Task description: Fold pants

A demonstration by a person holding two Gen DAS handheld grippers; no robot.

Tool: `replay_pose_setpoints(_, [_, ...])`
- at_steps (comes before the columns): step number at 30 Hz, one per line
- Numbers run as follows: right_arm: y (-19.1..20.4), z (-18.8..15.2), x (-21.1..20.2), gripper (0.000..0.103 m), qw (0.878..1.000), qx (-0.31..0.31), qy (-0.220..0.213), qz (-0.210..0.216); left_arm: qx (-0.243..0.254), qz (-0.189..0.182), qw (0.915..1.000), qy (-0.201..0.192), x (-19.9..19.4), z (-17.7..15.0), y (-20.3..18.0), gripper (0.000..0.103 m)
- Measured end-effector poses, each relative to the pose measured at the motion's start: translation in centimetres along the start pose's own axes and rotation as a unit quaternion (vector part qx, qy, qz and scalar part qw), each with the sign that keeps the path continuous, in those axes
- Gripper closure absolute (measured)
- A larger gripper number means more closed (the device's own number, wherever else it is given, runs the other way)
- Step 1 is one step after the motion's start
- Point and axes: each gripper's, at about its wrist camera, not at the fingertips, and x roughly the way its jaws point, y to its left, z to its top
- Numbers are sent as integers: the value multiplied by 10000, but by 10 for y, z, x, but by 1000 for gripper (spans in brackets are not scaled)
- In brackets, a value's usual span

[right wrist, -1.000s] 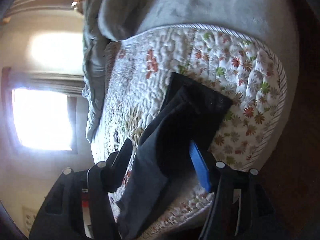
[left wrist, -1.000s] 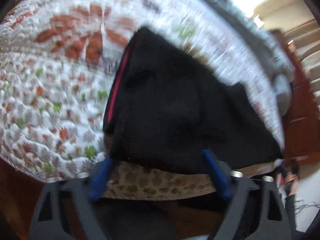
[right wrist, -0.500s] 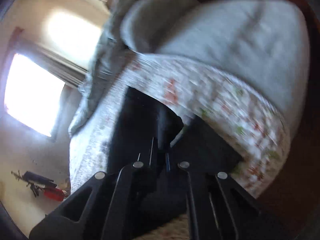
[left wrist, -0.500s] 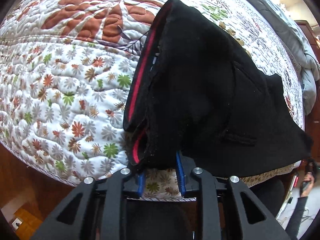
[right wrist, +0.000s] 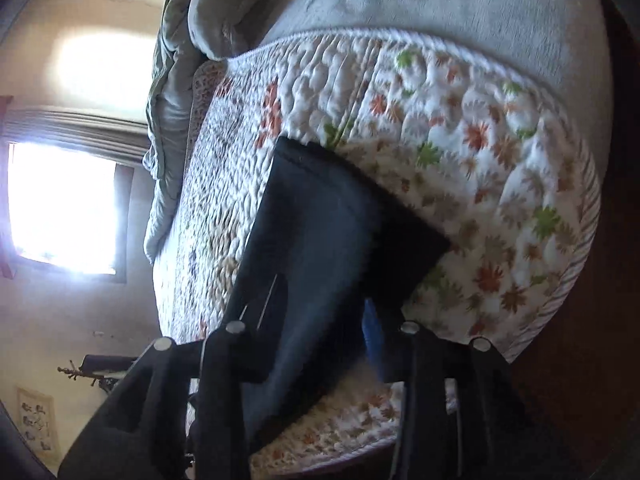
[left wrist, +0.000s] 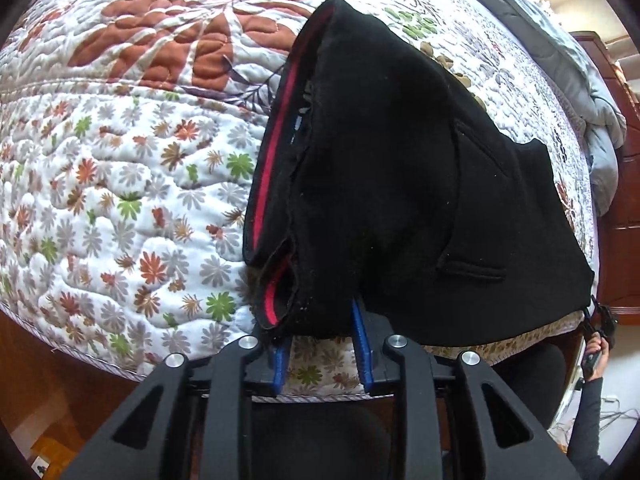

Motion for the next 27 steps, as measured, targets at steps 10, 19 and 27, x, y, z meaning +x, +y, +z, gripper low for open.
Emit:
replay_pose_setpoints(10, [-4, -13, 2, 96, 9976, -319, 117, -607, 22, -75, 9998, 174, 2, 11, 6, 75])
replay_pose_setpoints(19, [107, -109, -21, 55, 9606, -2542, -7, -1124, 638, -174, 9976, -219, -4, -1, -7, 44])
replay_pose_setpoints(27, [216, -234, 84, 70, 8975, -4271, 841, -712, 344, 852, 9865, -1358, -41, -29, -14, 39])
